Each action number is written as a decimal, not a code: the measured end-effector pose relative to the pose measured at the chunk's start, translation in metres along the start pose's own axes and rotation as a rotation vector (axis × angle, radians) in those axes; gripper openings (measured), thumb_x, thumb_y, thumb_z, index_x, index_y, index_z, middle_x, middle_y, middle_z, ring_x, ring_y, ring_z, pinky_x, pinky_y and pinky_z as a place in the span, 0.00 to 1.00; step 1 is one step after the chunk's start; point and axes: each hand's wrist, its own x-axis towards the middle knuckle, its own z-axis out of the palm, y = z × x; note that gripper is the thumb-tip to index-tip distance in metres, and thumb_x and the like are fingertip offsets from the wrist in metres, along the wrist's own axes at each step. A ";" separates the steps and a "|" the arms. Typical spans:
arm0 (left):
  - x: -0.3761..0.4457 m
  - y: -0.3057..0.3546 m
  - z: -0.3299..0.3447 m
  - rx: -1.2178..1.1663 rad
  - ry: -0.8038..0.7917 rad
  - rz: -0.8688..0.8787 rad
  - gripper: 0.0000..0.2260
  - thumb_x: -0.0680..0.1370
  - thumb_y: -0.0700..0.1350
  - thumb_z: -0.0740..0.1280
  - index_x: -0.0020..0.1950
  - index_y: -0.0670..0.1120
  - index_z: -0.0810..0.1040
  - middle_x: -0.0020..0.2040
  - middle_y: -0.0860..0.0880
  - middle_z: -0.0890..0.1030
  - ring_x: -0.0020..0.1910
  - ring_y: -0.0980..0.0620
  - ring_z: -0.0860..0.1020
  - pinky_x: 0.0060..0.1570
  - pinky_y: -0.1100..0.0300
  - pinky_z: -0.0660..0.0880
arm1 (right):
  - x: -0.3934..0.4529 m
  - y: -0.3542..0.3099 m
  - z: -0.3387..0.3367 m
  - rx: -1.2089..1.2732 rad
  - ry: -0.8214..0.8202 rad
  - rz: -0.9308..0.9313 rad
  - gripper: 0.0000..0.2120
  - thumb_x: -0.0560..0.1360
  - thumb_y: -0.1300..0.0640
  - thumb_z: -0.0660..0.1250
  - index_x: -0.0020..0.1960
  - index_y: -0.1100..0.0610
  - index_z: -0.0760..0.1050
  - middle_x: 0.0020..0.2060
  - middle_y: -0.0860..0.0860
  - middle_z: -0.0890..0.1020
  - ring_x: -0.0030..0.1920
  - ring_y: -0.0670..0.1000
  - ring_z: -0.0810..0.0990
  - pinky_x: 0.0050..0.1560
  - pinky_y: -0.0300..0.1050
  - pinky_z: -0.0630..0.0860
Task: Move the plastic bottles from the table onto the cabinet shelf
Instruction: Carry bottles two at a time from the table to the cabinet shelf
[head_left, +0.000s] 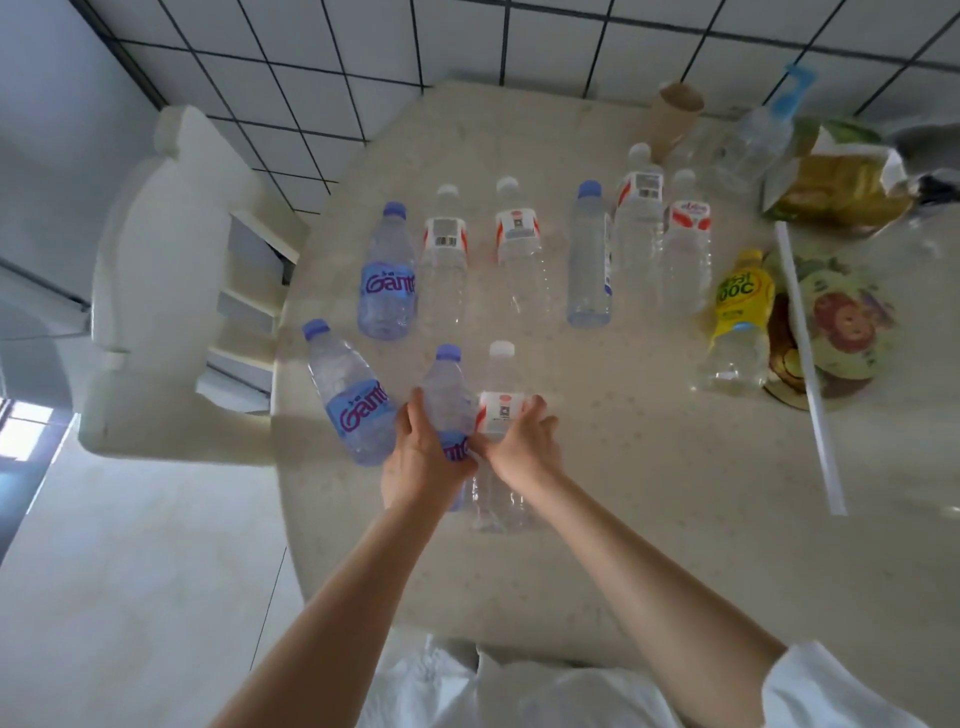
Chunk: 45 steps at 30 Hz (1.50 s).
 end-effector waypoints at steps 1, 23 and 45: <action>0.001 -0.001 0.001 0.011 -0.012 -0.002 0.47 0.68 0.50 0.76 0.77 0.48 0.49 0.71 0.45 0.65 0.60 0.39 0.75 0.44 0.49 0.74 | 0.000 0.001 -0.001 0.006 0.005 -0.007 0.40 0.65 0.48 0.75 0.68 0.56 0.57 0.61 0.58 0.68 0.60 0.63 0.73 0.59 0.52 0.71; 0.005 0.002 0.007 -0.055 -0.032 -0.028 0.44 0.71 0.48 0.73 0.77 0.49 0.47 0.73 0.44 0.61 0.58 0.31 0.74 0.48 0.47 0.75 | 0.006 0.007 0.002 -0.039 0.054 -0.006 0.39 0.68 0.45 0.74 0.67 0.60 0.58 0.61 0.60 0.73 0.59 0.62 0.75 0.57 0.52 0.73; -0.041 0.012 -0.016 -0.655 -0.342 -0.086 0.32 0.59 0.35 0.81 0.58 0.52 0.75 0.46 0.48 0.82 0.39 0.53 0.81 0.34 0.64 0.79 | -0.063 0.095 -0.058 0.674 -0.023 0.026 0.20 0.66 0.54 0.78 0.51 0.54 0.72 0.46 0.53 0.82 0.37 0.51 0.81 0.30 0.44 0.77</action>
